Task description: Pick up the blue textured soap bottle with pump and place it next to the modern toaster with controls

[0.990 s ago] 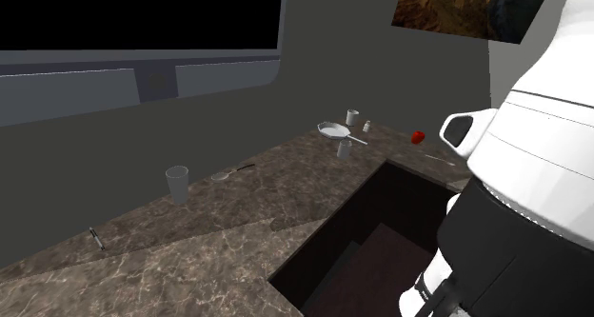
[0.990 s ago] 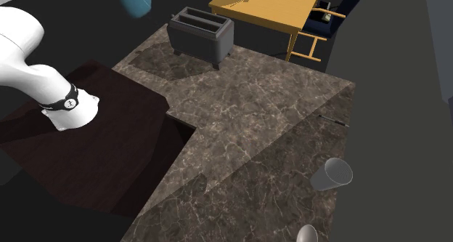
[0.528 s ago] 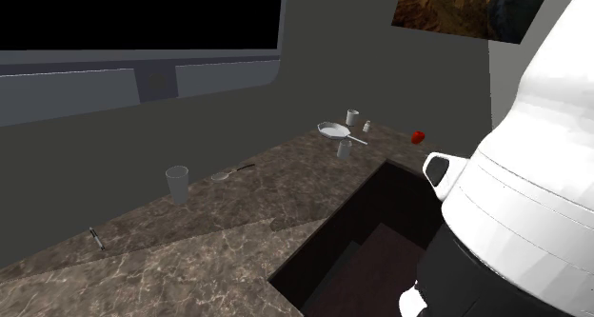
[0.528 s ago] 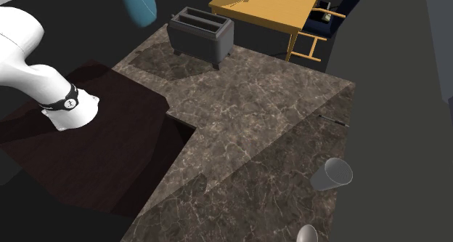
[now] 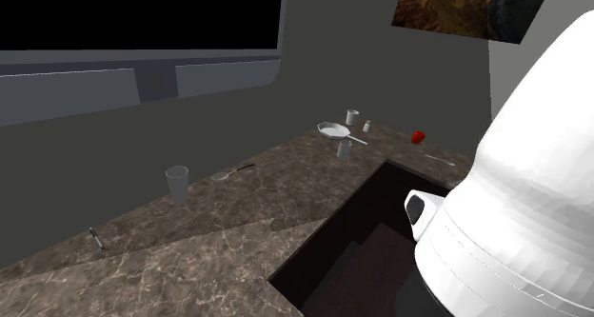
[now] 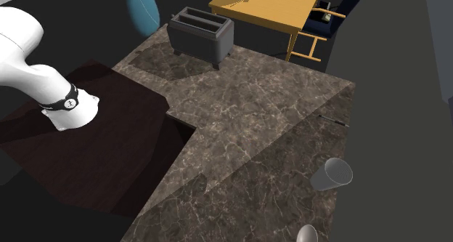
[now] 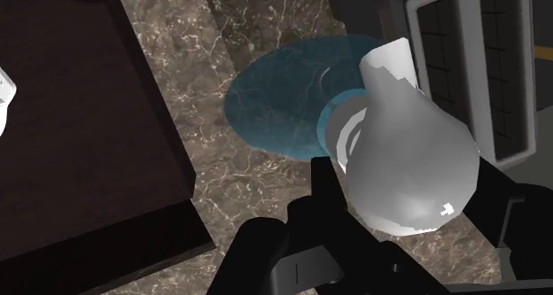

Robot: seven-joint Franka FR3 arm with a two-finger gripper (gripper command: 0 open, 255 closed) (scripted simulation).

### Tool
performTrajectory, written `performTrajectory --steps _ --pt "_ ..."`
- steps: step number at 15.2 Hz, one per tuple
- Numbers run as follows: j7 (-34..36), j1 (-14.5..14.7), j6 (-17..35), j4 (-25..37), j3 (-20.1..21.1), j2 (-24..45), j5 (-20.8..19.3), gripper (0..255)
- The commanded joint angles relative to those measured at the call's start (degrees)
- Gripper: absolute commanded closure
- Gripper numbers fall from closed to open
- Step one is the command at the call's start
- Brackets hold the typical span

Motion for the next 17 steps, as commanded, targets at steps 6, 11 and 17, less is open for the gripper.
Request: performTrajectory --steps 6,11,17 --pt "-0.50 0.49 5.04 -4.78 2.05 0.04 1.59 255" --pt "-0.93 0.67 8.85 -7.97 3.72 0.56 2.74 255" --pt "-1.39 0.68 13.65 -11.45 6.01 1.76 4.13 255"
